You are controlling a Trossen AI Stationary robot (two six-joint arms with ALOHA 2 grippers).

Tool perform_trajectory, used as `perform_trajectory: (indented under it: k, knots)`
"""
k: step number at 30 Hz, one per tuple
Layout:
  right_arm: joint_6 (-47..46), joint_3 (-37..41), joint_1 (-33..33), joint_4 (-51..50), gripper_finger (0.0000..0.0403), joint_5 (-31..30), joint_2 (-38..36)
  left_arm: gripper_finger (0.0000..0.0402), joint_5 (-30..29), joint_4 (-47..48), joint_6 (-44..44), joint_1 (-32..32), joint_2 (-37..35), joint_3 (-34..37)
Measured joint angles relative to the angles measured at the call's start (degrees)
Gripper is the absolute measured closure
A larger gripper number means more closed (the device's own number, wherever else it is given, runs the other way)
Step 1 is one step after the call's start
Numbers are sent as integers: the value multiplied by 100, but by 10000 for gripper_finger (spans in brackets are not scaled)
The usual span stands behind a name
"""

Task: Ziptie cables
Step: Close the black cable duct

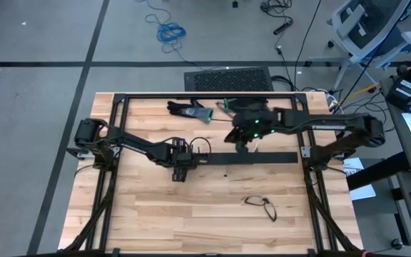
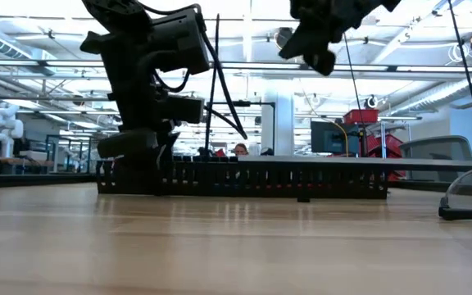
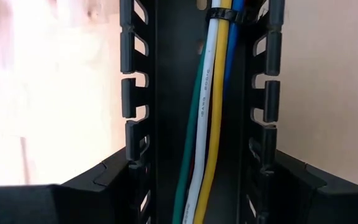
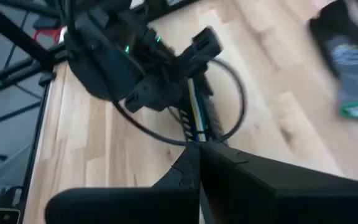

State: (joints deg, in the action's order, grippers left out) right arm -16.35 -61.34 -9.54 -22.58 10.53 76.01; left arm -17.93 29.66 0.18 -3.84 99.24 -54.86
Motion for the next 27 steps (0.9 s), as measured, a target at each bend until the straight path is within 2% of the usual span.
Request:
perform_trajectory:
  k: [4, 10, 17, 27]
  knots:
    - [-6, 0, -155, -242, 403, -105, -329, 143, -53, -85, 245, 7, 5, -34]
    - [125, 0, -164, -457, 403, -188, -396, 143, -17, -326, 121, 7, 5, -50]
    - [329, 0, -83, -736, 403, -168, -396, 143, 1092, -309, -463, 191, 5, -149]
    - [733, -3, -87, -1019, 403, -168, -396, 143, 1445, 508, -430, 276, 0, -834]
